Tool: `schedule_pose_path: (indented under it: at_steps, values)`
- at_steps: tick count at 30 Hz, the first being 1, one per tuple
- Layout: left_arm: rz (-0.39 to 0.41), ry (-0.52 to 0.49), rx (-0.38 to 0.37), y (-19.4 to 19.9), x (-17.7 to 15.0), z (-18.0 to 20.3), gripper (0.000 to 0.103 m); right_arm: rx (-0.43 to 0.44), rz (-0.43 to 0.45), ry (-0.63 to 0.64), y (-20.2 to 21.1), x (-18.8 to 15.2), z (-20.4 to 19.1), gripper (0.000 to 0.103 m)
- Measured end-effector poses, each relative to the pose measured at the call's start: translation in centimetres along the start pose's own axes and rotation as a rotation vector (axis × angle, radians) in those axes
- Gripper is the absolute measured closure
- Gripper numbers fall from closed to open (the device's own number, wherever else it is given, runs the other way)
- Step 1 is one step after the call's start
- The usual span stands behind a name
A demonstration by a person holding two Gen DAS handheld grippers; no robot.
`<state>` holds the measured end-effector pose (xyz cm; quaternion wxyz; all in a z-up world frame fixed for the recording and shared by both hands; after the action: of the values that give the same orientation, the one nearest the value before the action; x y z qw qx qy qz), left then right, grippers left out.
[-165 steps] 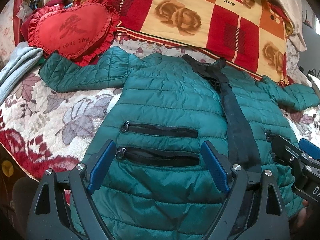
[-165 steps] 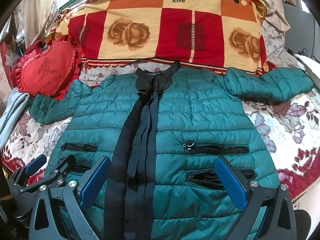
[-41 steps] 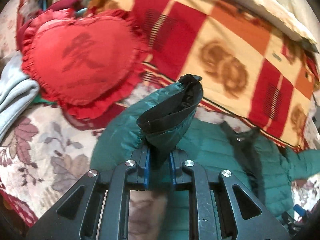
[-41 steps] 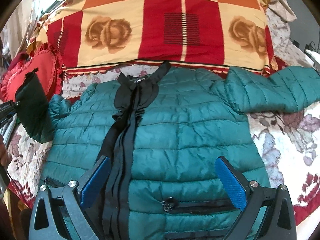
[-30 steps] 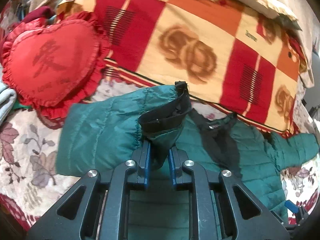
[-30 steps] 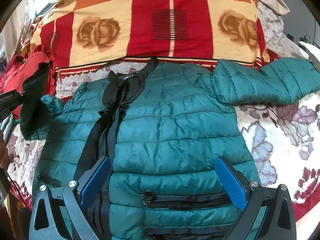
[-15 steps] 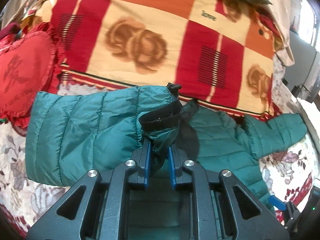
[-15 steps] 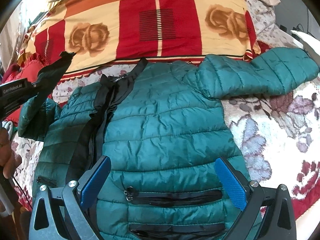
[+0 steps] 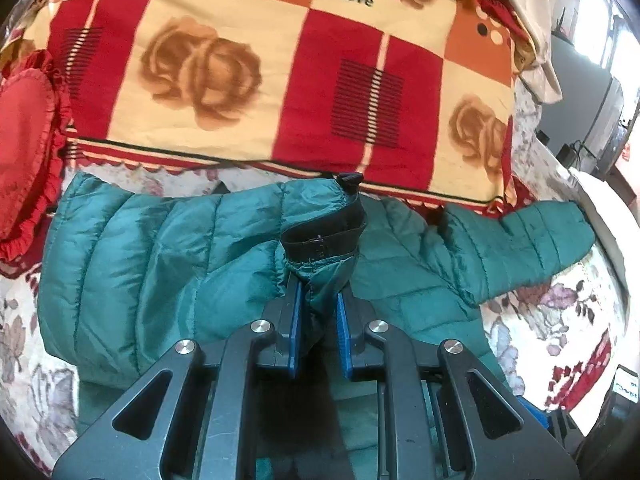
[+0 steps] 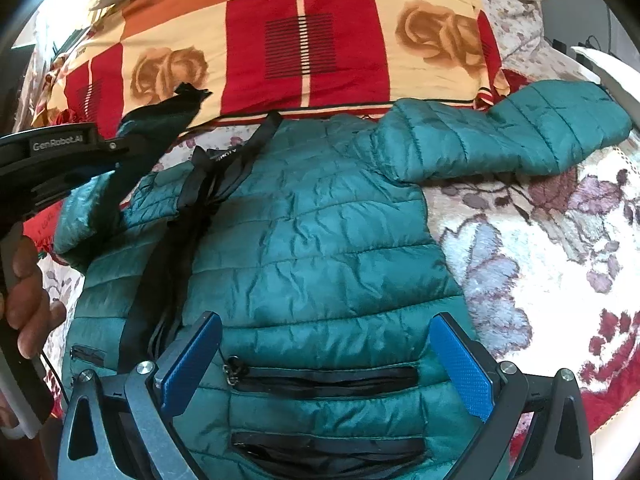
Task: Fold large clothes
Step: 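Carry the held sleeve with the left gripper across the jacket body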
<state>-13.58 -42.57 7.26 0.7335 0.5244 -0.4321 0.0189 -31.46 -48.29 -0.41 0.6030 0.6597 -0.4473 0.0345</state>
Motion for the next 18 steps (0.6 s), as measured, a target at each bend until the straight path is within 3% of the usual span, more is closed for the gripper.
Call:
schedule_pose_path:
  at_steps: [18]
  values:
    - [-0.053,-0.021,-0.084,-2.7,-1.6,2.5,0.088,0.019,-0.026,-0.010,-0.7,-0.8,0.1,0.000]
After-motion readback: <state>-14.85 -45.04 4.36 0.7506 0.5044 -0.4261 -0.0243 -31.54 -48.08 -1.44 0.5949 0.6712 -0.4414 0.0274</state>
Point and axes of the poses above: each gripper's, at about its wrist camera, not at the fingertips, and y roughly against the way its jaws point, z to its right, x to its top, the point moved 10 cm from there along -y, roughly the way its jaws point, and after that the axes turned 6 degrees about x, right-handed, at the moved point
